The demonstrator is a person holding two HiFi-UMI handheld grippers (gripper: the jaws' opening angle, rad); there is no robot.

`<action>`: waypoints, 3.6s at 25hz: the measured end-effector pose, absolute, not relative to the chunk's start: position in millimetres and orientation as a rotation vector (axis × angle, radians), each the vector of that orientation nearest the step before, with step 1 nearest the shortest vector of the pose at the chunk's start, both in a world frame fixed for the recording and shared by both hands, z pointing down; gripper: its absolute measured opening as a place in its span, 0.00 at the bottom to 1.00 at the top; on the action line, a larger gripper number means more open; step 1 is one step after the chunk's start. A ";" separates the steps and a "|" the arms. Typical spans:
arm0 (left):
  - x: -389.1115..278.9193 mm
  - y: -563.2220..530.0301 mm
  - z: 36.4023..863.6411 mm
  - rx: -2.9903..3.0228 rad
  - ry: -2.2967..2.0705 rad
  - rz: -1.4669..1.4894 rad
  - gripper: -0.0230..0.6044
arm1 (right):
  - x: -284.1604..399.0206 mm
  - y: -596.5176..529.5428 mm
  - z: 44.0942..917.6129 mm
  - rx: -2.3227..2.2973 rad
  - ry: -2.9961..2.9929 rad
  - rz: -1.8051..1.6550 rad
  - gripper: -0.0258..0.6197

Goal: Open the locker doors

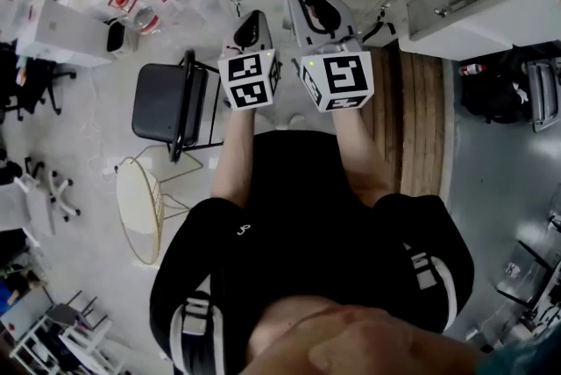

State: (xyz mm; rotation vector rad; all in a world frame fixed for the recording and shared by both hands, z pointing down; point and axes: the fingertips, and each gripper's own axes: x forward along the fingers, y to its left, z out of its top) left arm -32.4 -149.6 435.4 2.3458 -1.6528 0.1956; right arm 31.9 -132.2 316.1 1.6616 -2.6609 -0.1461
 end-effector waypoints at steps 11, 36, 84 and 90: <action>18.9 -136.3 427.6 2.406 -1.598 0.163 0.04 | 87.6 -120.5 316.8 1.773 -2.613 -0.151 0.13; 64.9 -126.9 438.5 2.437 -1.629 0.168 0.04 | 154.6 -114.8 362.2 1.856 -2.570 -0.009 0.09; 170.6 -126.9 427.3 2.641 -1.397 0.164 0.04 | 232.8 -127.6 411.7 1.960 -2.367 0.068 0.07; 177.1 -131.1 426.2 2.664 -1.381 0.148 0.04 | 239.2 -132.1 411.3 1.976 -2.357 0.066 0.07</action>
